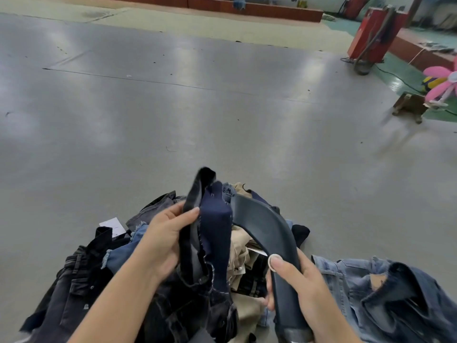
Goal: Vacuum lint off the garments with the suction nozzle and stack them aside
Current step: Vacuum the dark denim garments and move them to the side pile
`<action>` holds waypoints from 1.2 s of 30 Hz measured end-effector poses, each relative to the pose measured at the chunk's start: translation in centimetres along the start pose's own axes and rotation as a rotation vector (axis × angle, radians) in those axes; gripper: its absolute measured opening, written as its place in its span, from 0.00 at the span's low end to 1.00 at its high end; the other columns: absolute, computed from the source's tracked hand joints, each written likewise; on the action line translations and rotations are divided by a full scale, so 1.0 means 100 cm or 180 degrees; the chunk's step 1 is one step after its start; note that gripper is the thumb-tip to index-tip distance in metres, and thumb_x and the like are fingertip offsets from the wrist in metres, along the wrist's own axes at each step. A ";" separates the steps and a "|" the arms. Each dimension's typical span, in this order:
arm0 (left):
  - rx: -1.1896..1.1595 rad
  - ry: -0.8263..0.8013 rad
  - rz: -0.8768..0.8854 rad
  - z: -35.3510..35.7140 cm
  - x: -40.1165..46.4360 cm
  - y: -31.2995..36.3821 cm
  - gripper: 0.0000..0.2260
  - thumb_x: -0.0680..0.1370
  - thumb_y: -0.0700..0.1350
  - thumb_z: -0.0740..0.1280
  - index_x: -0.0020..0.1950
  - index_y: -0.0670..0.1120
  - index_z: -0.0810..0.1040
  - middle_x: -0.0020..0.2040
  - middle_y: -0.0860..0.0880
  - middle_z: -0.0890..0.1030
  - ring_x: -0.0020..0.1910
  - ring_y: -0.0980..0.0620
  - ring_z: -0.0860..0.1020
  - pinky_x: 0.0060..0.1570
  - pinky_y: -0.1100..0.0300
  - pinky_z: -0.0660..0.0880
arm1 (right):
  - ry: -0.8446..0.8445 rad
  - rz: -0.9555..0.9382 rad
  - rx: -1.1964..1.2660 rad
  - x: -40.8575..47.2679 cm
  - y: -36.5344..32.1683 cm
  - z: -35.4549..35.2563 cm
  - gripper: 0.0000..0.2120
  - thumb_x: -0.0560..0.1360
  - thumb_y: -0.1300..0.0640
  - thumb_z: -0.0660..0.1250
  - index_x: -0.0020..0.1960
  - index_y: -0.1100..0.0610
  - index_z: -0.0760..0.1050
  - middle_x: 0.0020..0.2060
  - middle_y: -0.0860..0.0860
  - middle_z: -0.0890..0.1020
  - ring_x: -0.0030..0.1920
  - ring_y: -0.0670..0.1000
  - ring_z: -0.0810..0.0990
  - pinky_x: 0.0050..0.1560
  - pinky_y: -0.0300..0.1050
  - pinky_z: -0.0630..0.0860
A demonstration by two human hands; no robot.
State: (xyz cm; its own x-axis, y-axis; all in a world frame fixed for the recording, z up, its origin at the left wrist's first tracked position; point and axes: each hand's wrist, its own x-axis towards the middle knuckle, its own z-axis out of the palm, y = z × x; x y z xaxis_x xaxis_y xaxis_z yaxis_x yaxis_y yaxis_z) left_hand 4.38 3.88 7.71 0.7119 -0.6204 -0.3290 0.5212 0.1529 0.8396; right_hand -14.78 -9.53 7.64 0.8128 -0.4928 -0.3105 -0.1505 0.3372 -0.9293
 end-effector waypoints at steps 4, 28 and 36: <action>-0.0097 0.0153 -0.0311 0.007 0.001 -0.015 0.07 0.77 0.36 0.63 0.47 0.41 0.80 0.35 0.45 0.82 0.30 0.51 0.80 0.34 0.56 0.77 | 0.0034 0.0077 0.0013 0.001 0.001 0.003 0.15 0.67 0.51 0.71 0.51 0.55 0.77 0.30 0.60 0.75 0.26 0.57 0.74 0.27 0.47 0.74; 0.3684 0.1296 -0.0599 -0.135 0.087 -0.155 0.36 0.71 0.35 0.69 0.76 0.41 0.56 0.70 0.37 0.67 0.66 0.36 0.69 0.61 0.48 0.69 | 0.0562 0.0053 0.0035 0.009 0.000 -0.012 0.18 0.65 0.52 0.73 0.52 0.57 0.74 0.27 0.59 0.75 0.24 0.58 0.73 0.25 0.45 0.73; 0.2997 0.1059 -0.0509 -0.105 0.114 -0.120 0.08 0.79 0.44 0.65 0.50 0.40 0.79 0.53 0.40 0.81 0.53 0.42 0.77 0.52 0.50 0.72 | 0.0491 0.0108 -0.0206 0.015 0.004 -0.012 0.07 0.75 0.58 0.67 0.52 0.56 0.74 0.27 0.58 0.76 0.25 0.58 0.74 0.26 0.45 0.74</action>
State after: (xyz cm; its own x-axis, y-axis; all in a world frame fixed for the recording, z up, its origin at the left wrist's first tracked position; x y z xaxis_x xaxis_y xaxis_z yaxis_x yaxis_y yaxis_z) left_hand 11.20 3.07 -10.64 0.8362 -0.3126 -0.4507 0.1410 -0.6716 0.7273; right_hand -14.29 -11.15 6.59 0.7114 -0.6010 -0.3643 -0.2164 0.3059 -0.9271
